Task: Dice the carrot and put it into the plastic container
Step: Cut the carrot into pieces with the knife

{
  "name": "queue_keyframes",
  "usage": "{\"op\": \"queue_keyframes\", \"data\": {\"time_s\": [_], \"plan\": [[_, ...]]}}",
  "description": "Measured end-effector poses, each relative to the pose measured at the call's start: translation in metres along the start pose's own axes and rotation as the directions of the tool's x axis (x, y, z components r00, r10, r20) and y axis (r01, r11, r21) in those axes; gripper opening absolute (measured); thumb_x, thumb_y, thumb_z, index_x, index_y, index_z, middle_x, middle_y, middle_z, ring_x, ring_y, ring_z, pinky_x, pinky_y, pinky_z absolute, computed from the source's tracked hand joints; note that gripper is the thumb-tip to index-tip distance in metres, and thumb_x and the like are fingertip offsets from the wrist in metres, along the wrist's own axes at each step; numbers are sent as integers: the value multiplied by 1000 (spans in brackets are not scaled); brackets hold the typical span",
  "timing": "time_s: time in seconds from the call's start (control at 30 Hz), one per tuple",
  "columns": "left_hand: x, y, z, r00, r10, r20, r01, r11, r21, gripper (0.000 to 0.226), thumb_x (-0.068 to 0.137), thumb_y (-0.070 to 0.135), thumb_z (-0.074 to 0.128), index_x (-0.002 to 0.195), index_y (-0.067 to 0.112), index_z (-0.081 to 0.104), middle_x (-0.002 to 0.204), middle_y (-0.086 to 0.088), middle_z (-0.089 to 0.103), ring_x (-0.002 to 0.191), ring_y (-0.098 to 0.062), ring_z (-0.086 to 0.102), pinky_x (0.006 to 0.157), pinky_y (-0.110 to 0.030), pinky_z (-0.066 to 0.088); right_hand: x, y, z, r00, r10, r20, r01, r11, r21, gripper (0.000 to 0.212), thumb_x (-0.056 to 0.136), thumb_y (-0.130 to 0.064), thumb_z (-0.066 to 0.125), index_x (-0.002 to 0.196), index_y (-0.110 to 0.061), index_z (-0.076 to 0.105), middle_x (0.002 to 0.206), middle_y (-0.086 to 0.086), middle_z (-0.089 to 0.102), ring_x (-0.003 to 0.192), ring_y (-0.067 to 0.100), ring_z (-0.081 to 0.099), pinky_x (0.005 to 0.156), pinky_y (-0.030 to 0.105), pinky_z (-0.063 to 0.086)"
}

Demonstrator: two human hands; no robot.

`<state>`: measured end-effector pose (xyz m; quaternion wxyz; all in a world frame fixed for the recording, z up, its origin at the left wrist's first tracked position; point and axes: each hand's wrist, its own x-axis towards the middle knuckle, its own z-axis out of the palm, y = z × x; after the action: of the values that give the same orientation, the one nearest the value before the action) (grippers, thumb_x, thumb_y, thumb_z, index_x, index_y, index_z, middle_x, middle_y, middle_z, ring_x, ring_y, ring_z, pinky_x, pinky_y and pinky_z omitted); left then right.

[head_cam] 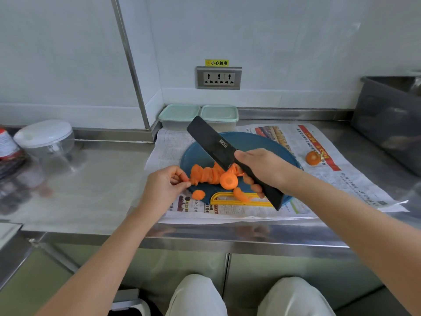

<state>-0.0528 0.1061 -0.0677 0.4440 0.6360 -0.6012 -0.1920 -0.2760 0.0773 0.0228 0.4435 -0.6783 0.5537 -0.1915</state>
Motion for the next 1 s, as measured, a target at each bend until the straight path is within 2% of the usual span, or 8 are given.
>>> {"op": "queue_keyframes", "data": {"time_s": [0.1, 0.23, 0.3, 0.47, 0.67, 0.8, 0.9, 1.0], "plan": [[2, 4, 1, 1000, -2, 3, 1, 999, 47, 27, 76, 2, 76, 73, 25, 62, 75, 0, 68, 72, -13, 65, 70, -22, 54, -5, 9, -12, 999, 17, -40, -16, 1000, 25, 39, 101, -38, 36, 77, -10, 48, 54, 3, 50, 38, 16, 43, 41, 25, 41], [-1, 9, -4, 998, -20, -67, 26, 995, 98, 12, 84, 14, 71, 93, 19, 65, 91, 6, 68, 84, -9, 64, 79, -26, 52, -11, 23, -23, 996, 35, -76, -31, 998, 52, 39, 101, -37, 36, 77, -9, 48, 52, 3, 50, 38, 18, 43, 41, 25, 40], [-10, 15, -7, 996, 8, -92, 0, 996, 87, 11, 86, 22, 69, 95, 20, 64, 92, 10, 66, 84, -6, 62, 77, -27, 53, -14, 29, -26, 996, 36, -78, -32, 998, 55, 40, 101, -37, 36, 77, -9, 49, 52, 3, 51, 38, 19, 43, 40, 26, 41], [-32, 24, -10, 965, -31, 259, -19, 982, 190, 26, 69, 32, 83, 85, 39, 64, 89, 12, 63, 77, 1, 56, 66, -12, 41, -15, 34, -30, 998, 51, -49, -49, 998, 42, 40, 101, -38, 36, 77, -9, 51, 52, 4, 52, 38, 16, 44, 40, 24, 43], [-31, 31, -9, 927, -52, 372, -61, 956, 287, 17, 75, 26, 80, 89, 22, 71, 79, 9, 66, 71, 5, 57, 63, -8, 43, -20, 38, -35, 998, 22, -55, -19, 998, 66, 40, 101, -37, 37, 77, -9, 49, 53, 4, 52, 40, 17, 44, 41, 26, 43], [-26, 35, -5, 942, -36, 332, -91, 929, 358, 8, 81, 16, 74, 82, 20, 67, 66, 13, 62, 62, 9, 58, 60, -7, 44, -25, 43, -42, 998, 13, -67, -7, 997, 77, 39, 101, -36, 37, 79, -7, 50, 56, 8, 52, 42, 20, 44, 42, 27, 43], [-24, 38, -7, 959, -29, 283, -72, 938, 340, 5, 83, 14, 71, 84, 19, 69, 70, 9, 66, 62, -1, 63, 60, -6, 45, -30, 44, -47, 996, 5, -91, 3, 997, 82, 38, 101, -34, 37, 76, -7, 48, 56, 9, 52, 44, 21, 43, 41, 26, 42], [-17, 42, -8, 999, 2, 34, -9, 980, 197, 4, 83, 15, 71, 82, 18, 71, 71, 5, 69, 62, -9, 66, 57, -7, 45, -31, 46, -52, 993, 32, -111, -22, 996, 89, 36, 101, -35, 38, 80, -8, 48, 57, 8, 52, 44, 20, 44, 42, 26, 42]]}}
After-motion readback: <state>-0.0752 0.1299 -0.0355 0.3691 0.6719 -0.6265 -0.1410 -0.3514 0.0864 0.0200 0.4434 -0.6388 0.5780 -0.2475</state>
